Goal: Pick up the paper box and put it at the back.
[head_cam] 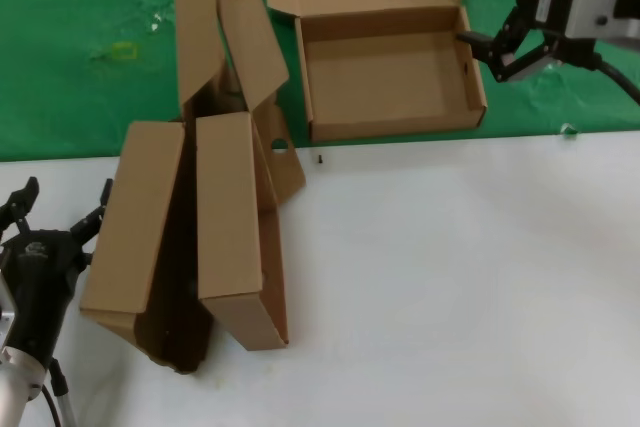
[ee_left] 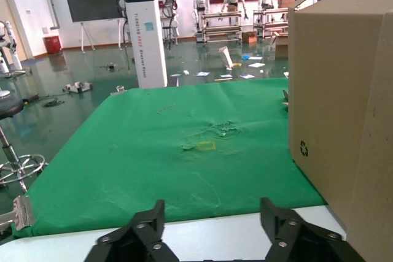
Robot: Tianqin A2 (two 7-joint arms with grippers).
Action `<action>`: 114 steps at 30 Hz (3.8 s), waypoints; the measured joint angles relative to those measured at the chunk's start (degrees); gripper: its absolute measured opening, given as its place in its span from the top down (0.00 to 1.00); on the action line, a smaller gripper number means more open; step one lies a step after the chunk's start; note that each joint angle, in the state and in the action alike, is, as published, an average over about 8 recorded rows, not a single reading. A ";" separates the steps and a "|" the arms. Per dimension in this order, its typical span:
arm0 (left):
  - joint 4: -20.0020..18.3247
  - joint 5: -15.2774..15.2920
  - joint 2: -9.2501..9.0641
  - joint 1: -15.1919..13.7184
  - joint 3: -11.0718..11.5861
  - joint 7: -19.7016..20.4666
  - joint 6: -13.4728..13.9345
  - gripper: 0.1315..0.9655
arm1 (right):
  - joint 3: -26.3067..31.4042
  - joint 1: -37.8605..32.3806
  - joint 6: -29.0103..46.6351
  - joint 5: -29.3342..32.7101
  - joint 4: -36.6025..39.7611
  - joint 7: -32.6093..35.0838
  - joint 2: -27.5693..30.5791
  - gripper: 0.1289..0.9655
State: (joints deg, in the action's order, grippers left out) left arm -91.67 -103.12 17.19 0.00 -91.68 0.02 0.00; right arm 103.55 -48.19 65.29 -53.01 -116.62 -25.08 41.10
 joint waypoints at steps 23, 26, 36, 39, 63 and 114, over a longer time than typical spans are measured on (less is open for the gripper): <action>0.00 0.00 0.00 0.00 0.00 0.00 0.00 0.14 | 0.00 0.00 0.00 0.00 0.00 0.00 0.00 0.00; 0.00 0.00 0.00 0.00 0.00 0.00 0.00 0.09 | 0.00 0.00 0.00 0.00 0.00 0.00 0.00 0.00; 0.00 0.00 0.00 0.00 0.00 0.00 0.00 0.01 | 0.00 0.00 0.00 0.00 0.00 0.00 0.00 0.00; 0.00 0.00 0.00 0.00 0.00 0.00 0.00 0.00 | 0.00 0.00 0.00 0.00 0.00 0.00 0.00 0.00; 0.00 0.00 0.00 0.00 0.00 0.00 0.00 0.00 | -0.50 2.03 -2.71 -2.08 1.04 1.02 -1.01 0.00; 0.00 -0.01 0.00 0.00 0.00 -0.01 0.00 0.00 | -8.27 33.55 -45.45 -34.89 17.37 17.45 -16.65 0.00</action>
State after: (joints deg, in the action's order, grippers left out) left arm -91.67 -103.13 17.19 0.00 -91.67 0.01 0.00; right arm 95.28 -14.64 19.84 -87.90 -99.26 -7.63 24.46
